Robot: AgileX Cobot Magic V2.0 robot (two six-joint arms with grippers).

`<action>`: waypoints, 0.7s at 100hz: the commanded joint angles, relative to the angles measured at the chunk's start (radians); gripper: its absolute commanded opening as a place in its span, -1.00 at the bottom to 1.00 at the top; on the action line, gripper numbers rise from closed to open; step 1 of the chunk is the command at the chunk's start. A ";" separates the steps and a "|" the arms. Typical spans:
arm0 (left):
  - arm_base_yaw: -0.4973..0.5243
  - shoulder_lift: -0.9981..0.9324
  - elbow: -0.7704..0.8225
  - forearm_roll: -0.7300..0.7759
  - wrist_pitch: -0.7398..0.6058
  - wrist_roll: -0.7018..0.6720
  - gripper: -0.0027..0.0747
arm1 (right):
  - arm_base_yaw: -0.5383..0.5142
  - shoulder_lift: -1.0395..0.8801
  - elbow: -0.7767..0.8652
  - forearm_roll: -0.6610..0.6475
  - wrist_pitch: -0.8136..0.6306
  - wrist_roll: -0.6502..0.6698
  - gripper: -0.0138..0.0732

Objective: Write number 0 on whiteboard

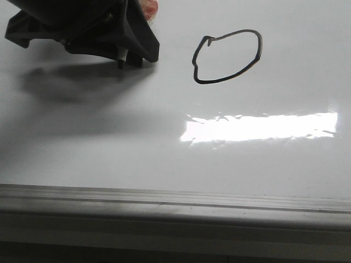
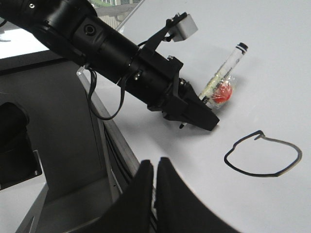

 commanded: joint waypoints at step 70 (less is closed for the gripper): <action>0.018 -0.003 -0.018 -0.001 0.018 -0.006 -0.03 | -0.006 0.005 -0.020 0.026 -0.054 0.003 -0.77</action>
